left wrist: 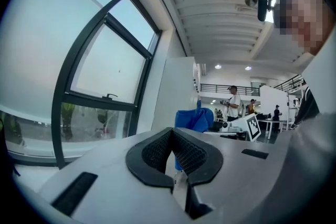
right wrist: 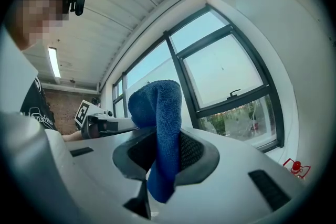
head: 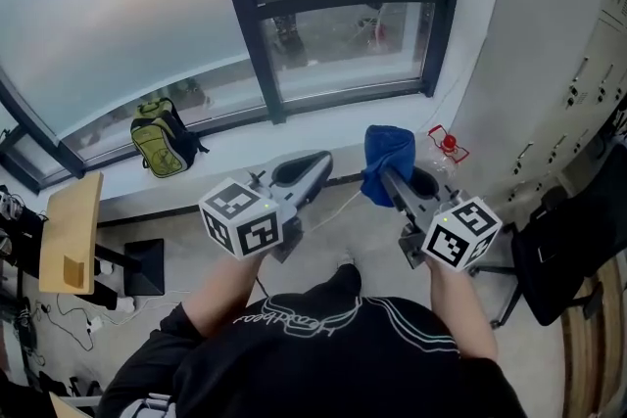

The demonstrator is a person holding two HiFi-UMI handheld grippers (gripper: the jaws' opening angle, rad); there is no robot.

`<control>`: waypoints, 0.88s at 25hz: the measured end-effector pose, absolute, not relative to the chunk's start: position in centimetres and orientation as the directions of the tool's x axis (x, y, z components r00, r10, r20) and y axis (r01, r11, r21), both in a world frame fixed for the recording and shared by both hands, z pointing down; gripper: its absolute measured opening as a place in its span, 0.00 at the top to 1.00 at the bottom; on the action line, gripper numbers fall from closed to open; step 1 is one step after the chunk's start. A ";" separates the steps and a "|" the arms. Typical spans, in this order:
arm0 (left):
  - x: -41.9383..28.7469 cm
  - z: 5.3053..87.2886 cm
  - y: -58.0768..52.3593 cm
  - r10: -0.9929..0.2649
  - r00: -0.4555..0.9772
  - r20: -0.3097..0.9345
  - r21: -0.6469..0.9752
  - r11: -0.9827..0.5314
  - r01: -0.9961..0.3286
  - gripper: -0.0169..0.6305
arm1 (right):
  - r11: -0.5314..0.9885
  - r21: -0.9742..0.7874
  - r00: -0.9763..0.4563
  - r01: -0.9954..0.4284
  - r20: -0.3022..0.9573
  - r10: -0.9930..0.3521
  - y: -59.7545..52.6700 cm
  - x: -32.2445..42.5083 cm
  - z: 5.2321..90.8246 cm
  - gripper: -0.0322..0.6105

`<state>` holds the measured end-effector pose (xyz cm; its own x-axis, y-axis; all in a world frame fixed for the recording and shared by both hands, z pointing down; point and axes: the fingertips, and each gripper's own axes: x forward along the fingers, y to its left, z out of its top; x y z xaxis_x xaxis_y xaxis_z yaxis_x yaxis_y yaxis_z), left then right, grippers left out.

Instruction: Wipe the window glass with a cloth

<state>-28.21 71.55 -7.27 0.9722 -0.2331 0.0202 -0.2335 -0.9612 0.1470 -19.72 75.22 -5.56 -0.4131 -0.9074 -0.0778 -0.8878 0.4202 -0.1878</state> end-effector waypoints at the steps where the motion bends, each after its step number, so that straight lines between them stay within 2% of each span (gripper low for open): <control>1: -27.9 -7.0 70.9 -0.232 0.972 0.019 0.154 -0.960 -0.232 0.96 | 0.421 -0.192 -0.415 -0.887 -0.075 -0.907 74.7 -19.5 -5.3 0.85; 6: -25.8 -5.8 66.6 -0.214 0.977 0.002 0.190 -0.959 -0.210 0.96 | 0.439 -0.207 -0.437 -0.874 -0.060 -0.897 69.6 -18.8 -3.8 0.85; 11: -24.8 -3.7 57.4 -0.261 0.965 0.012 0.231 -0.939 -0.256 0.96 | 0.467 -0.221 -0.473 -0.856 -0.026 -0.880 60.0 -17.4 -2.1 0.85; 16: -25.1 -1.0 41.8 -0.350 0.936 0.045 0.279 -0.895 -0.348 0.96 | 0.481 -0.264 -0.497 -0.836 -0.007 -0.868 44.7 -16.4 -0.1 0.85; 22: -25.8 4.6 18.2 -0.483 0.870 0.095 0.304 -0.818 -0.488 0.96 | 0.472 -0.371 -0.513 -0.800 0.016 -0.858 20.8 -15.6 5.4 0.85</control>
<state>-25.81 18.22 4.62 0.8703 -0.4834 0.0947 -0.4877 -0.8185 0.3038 -15.64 20.81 5.42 -0.5134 -0.8580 0.0155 -0.7999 0.4720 -0.3707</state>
